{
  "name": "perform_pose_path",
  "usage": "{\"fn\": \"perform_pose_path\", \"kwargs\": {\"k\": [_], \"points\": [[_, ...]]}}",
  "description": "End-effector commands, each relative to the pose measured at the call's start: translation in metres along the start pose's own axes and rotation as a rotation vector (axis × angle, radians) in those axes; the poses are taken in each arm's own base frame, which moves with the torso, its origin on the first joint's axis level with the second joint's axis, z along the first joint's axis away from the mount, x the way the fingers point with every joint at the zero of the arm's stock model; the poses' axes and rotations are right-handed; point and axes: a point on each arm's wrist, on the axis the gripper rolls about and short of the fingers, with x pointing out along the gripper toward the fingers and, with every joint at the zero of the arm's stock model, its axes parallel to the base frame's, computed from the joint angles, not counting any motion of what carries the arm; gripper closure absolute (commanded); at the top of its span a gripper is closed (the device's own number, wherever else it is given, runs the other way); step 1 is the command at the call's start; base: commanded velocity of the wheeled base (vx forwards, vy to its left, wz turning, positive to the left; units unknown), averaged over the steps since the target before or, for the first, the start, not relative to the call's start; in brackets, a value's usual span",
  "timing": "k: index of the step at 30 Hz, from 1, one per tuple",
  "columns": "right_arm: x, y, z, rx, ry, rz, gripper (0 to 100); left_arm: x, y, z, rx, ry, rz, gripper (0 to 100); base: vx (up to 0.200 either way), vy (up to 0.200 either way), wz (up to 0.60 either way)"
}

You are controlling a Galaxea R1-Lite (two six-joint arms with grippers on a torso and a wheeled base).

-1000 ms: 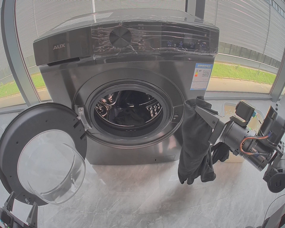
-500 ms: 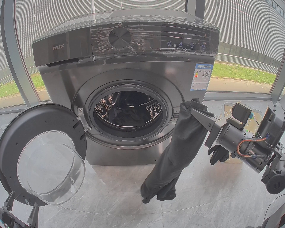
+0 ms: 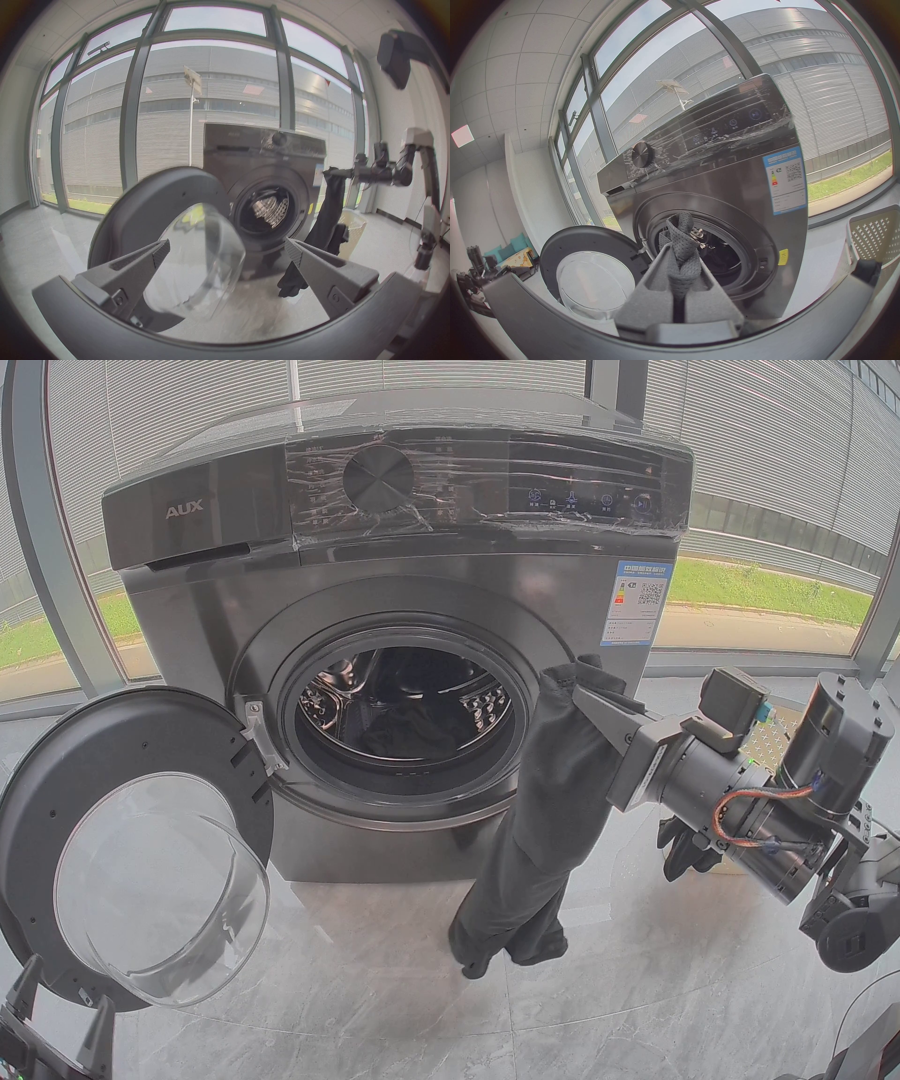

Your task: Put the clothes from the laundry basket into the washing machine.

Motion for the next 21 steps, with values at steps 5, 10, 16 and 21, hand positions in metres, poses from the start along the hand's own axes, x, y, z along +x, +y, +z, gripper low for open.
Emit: {"fn": "perform_pose_path", "kwargs": {"k": [5,10,16,21], "points": [[0.021,0.035,0.005,0.1,-0.045,0.112,100,0.027,-0.006,0.095,-0.042,0.012,-0.283,0,0.0,0.0,0.0],[0.028,0.036,0.005,0.112,-0.044,0.136,100,0.077,-0.008,0.076,-0.028,0.245,-0.391,0,0.0,0.0,0.0],[0.041,0.038,0.011,0.114,-0.074,0.158,100,0.138,-0.019,0.058,-0.023,0.287,-0.502,0,0.0,0.0,0.0],[0.047,0.039,0.006,0.113,-0.068,0.151,100,0.163,-0.031,0.047,-0.013,0.341,-0.567,0,0.0,0.0,0.0]]}}
